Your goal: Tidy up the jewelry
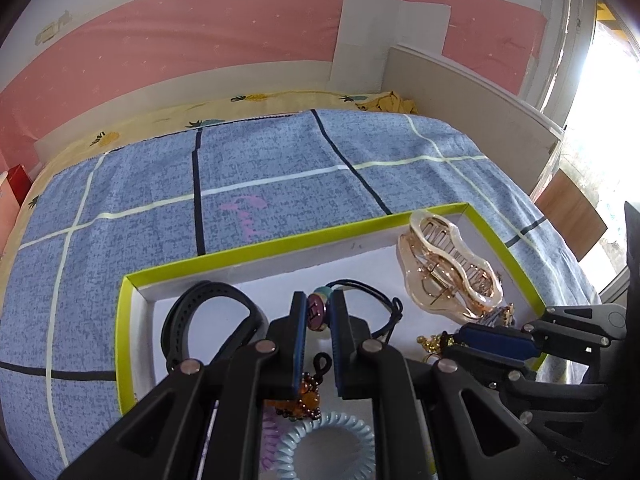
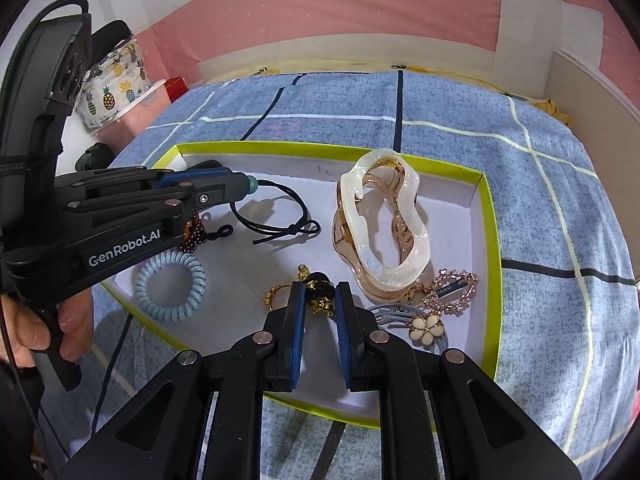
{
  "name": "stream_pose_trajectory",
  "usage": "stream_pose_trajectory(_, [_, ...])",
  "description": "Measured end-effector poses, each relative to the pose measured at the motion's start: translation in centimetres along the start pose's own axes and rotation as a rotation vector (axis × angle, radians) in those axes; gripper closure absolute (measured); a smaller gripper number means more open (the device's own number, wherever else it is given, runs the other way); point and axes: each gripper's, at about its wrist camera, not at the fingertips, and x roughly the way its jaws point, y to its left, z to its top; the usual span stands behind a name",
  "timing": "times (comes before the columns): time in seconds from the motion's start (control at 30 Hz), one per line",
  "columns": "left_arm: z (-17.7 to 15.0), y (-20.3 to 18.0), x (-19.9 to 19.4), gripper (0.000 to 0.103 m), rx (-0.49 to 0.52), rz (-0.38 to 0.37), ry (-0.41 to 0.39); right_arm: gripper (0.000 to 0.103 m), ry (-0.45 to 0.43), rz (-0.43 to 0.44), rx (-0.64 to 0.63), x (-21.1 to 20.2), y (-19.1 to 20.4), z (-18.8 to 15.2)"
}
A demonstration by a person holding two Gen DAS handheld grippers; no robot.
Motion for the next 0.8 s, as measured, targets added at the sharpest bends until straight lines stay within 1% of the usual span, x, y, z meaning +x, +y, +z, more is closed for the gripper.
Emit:
stream_pose_trajectory(0.2, [-0.4, 0.3, 0.0, 0.091, -0.019, 0.007, 0.007, 0.088, -0.009, -0.004, 0.004, -0.5, 0.0, -0.1])
stream_pose_trajectory(0.37, [-0.2, 0.5, -0.9, 0.090, -0.033, -0.002, -0.011, 0.087, -0.025, -0.005, 0.006, -1.4, 0.1, -0.2])
stream_pose_trajectory(0.5, [-0.1, 0.5, -1.8, 0.084, -0.038, -0.013, -0.027, 0.086, -0.041, -0.007, 0.014, -2.2, 0.1, -0.3])
stream_pose_trajectory(0.8, [-0.3, 0.1, -3.8, 0.083, -0.040, -0.019, -0.051, 0.085, -0.065, -0.013, 0.011, -4.0, 0.5, -0.8])
